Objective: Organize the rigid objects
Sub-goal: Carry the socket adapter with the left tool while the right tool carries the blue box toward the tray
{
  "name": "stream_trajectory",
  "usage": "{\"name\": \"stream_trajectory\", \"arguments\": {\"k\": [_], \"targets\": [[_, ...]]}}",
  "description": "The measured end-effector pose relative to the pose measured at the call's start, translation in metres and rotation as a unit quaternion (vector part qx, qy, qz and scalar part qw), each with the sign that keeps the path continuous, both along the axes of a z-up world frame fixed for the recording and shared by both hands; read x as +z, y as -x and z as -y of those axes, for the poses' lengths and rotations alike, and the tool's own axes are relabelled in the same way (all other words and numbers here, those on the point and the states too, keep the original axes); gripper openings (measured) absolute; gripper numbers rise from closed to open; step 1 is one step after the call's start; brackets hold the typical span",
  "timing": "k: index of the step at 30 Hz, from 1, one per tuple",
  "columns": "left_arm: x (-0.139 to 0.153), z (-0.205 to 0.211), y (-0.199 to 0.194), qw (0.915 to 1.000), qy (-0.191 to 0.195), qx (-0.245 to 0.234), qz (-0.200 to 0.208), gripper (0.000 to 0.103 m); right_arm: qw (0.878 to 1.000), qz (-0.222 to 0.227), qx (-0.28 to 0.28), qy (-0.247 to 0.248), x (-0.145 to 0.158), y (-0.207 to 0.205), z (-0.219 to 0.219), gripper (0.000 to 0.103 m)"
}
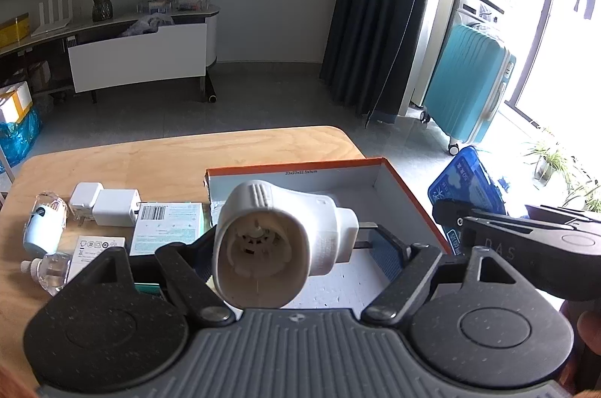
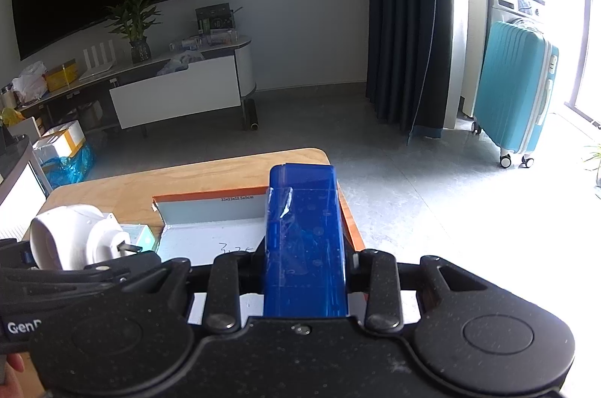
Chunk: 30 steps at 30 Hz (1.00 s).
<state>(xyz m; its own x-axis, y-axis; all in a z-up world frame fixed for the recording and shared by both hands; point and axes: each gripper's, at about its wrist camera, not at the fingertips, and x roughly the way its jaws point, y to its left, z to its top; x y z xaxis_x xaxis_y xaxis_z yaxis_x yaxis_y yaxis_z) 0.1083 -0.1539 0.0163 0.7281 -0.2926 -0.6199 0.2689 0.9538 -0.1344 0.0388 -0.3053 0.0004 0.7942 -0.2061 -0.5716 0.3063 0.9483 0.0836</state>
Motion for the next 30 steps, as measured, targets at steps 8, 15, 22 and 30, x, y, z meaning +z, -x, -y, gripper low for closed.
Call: {"name": "stream_trajectory", "arguments": {"k": [8,15,22,30], "targets": [[-0.002,0.006,-0.011,1.0000,-0.004,-0.002,-0.002,0.083,1.000,-0.007,0.003,0.002,-0.002,-0.017,0.004,0.040],[-0.007,0.006,-0.020,1.0000,-0.003,0.000,-0.007,0.083,1.000,-0.014,0.010,0.002,-0.009,-0.030,0.009,0.040],[-0.014,0.006,-0.030,0.9998,-0.005,0.008,-0.015,0.083,0.999,-0.031,0.024,0.003,-0.017,-0.051,0.014,0.040],[-0.021,0.006,-0.042,0.9995,-0.007,0.016,-0.026,0.083,0.998,-0.049,0.040,0.015,-0.032,-0.075,0.025,0.040]]}}
